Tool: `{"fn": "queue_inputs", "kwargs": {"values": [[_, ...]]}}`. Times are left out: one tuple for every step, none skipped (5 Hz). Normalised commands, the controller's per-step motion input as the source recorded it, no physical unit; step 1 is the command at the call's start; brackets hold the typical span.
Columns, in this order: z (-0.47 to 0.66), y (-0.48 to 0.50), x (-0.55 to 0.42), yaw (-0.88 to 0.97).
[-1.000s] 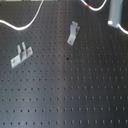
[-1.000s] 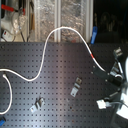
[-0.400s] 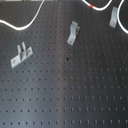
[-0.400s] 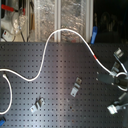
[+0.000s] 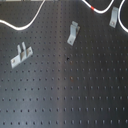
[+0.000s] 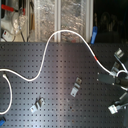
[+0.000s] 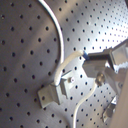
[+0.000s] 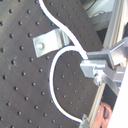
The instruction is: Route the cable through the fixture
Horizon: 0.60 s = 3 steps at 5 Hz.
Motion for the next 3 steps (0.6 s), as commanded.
{"fn": "queue_inputs", "kwargs": {"values": [[0.26,-0.054,-0.268,0.11],[0.22,-0.101,-0.31,0.15],[0.05,0.001,-0.324,0.32]]}}
